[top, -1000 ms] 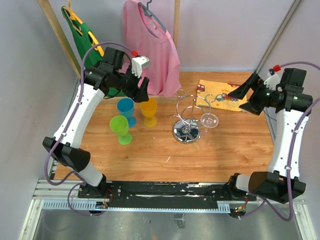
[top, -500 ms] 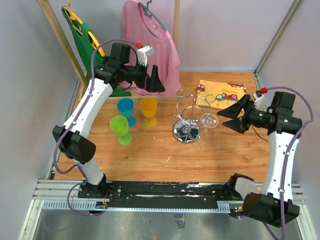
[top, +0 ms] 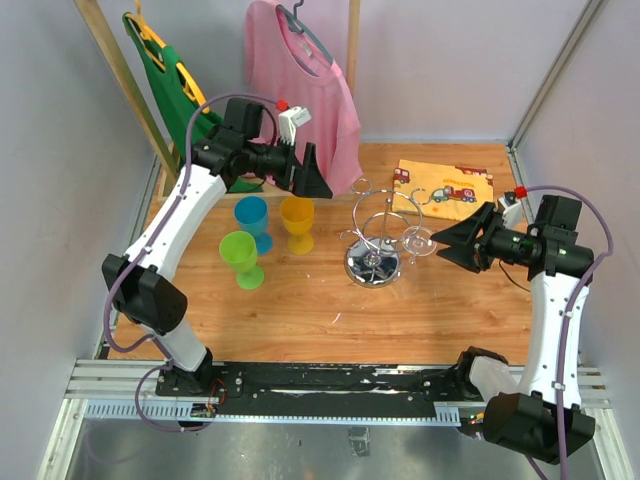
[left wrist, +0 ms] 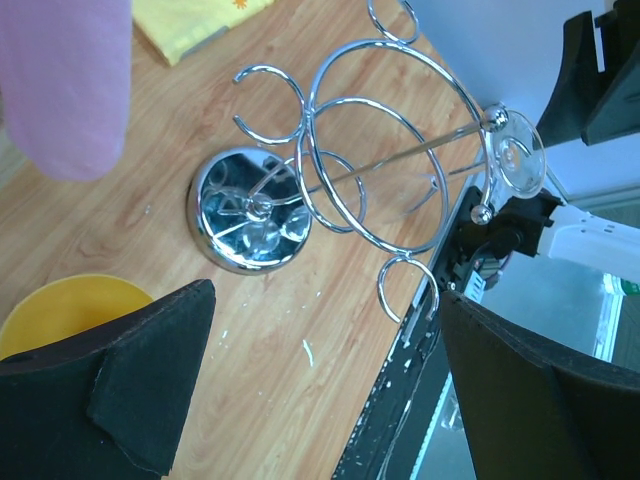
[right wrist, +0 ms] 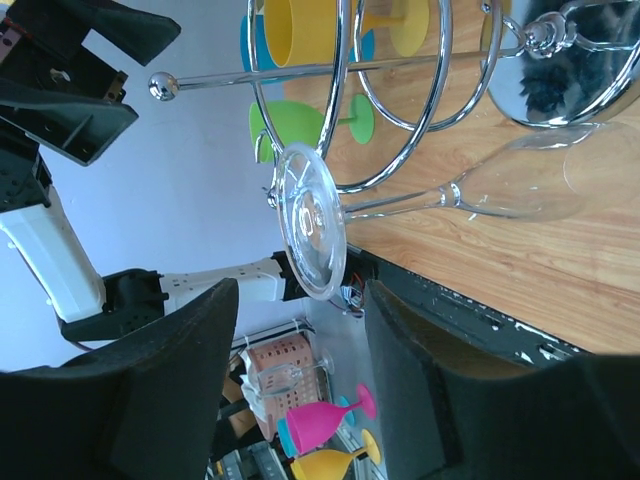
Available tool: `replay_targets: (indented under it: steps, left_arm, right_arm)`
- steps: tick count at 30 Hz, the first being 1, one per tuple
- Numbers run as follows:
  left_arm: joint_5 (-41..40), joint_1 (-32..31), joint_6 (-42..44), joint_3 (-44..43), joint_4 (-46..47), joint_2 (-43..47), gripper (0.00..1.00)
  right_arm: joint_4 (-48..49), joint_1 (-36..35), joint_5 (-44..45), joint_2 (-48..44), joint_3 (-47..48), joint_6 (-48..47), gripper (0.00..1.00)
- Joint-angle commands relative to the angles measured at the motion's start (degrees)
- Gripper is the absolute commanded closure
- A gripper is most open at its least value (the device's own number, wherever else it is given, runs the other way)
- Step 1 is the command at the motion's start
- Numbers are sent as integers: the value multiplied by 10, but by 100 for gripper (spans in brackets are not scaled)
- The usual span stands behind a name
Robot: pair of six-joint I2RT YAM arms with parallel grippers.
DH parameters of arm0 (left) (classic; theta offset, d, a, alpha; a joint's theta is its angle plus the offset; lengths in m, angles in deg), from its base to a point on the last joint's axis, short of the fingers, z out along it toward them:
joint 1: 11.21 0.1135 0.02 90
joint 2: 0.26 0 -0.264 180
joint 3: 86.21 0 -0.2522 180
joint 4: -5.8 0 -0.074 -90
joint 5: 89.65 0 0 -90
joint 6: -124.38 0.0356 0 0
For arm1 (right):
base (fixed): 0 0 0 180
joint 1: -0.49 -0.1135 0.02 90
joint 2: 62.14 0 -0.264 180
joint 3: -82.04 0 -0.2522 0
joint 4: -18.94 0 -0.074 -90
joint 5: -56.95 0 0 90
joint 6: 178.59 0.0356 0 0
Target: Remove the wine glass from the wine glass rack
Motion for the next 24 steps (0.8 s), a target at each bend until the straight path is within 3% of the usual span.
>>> replay_targets:
  steps: [1,10,24]
  left_arm:
    - [20,-10,-3,8,8,28,1]
    - [19,-11,-1,13,8,34,1]
    - [21,-13,0,15,7,33,1]
  right_arm:
    - [44,9,-16,-3,-10,22,48]
    - [81,7,-24,14,-22,32,58]
    - [123,-16,-20,32,-36,40,62]
